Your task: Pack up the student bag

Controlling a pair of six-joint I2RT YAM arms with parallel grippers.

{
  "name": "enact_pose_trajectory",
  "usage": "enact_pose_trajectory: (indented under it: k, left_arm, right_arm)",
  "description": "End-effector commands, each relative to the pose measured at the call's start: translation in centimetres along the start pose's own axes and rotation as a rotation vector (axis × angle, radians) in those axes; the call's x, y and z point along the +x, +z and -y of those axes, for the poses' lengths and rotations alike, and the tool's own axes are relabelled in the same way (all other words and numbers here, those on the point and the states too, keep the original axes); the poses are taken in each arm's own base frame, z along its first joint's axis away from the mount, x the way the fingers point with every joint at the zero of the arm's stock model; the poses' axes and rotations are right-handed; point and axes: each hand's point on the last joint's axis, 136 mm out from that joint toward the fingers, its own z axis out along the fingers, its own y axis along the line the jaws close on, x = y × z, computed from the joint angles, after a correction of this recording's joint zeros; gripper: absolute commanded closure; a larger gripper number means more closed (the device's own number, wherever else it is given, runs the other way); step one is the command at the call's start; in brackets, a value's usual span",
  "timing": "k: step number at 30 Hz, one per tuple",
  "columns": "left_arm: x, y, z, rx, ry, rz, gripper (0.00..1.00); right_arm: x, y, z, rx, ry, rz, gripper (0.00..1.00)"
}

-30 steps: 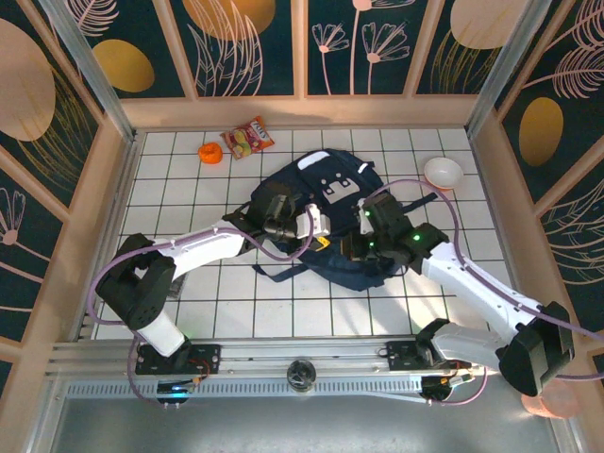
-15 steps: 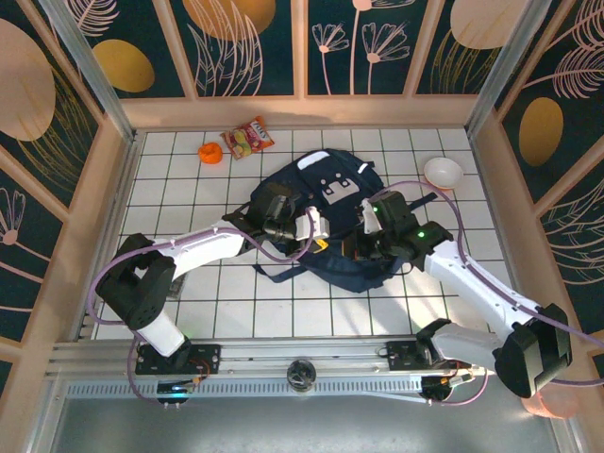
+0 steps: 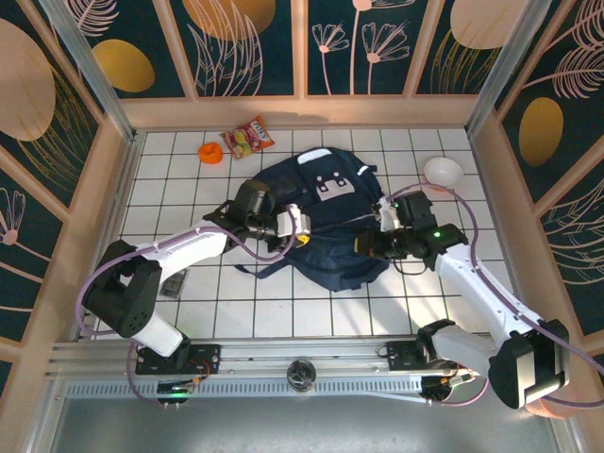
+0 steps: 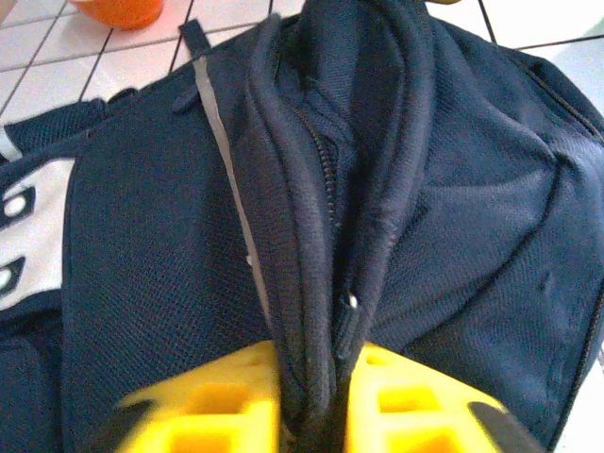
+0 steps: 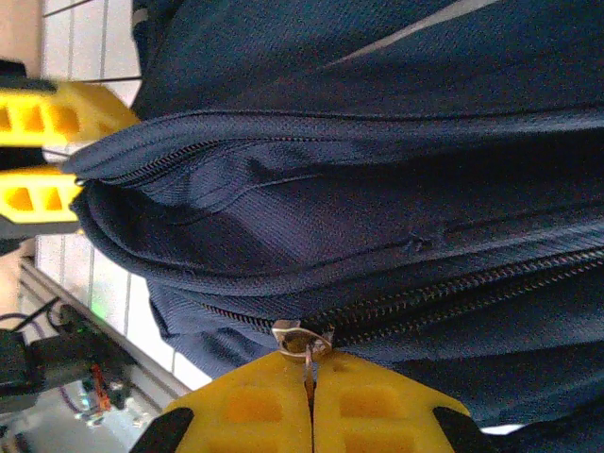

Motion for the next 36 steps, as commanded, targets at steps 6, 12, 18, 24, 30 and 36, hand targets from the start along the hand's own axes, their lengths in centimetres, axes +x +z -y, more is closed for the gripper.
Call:
enact_pose_trajectory:
  k: [6, 12, 18, 24, 30, 36]
  left_arm:
    - [-2.2, -2.1, 1.3, 0.027, -0.046, 0.012, 0.33]
    - [-5.5, 0.4, 4.0, 0.097, -0.009, 0.021, 0.26]
    - [-5.9, 2.8, 3.3, 0.089, -0.041, 0.036, 0.44]
    - [-3.5, 2.8, 3.2, 0.081, 0.004, -0.035, 0.97]
    - [-0.4, -0.5, 1.7, 0.059, -0.047, -0.088, 0.96]
    - [1.5, -1.9, 1.1, 0.007, -0.033, -0.14, 0.85]
  right_arm:
    - [0.6, 1.7, -4.6, -0.148, -0.037, 0.002, 1.0]
    - [0.7, 2.1, -4.3, -0.134, -0.033, -0.013, 1.0]
    - [0.8, 1.8, -5.0, -0.145, -0.054, -0.015, 1.0]
    - [0.1, 0.5, -2.0, -0.059, -0.039, 0.016, 1.0]
    - [-0.6, -0.9, 2.8, 0.011, 0.045, 0.052, 1.0]
    - [-0.4, 0.3, -0.5, -0.108, 0.013, 0.062, 1.0]
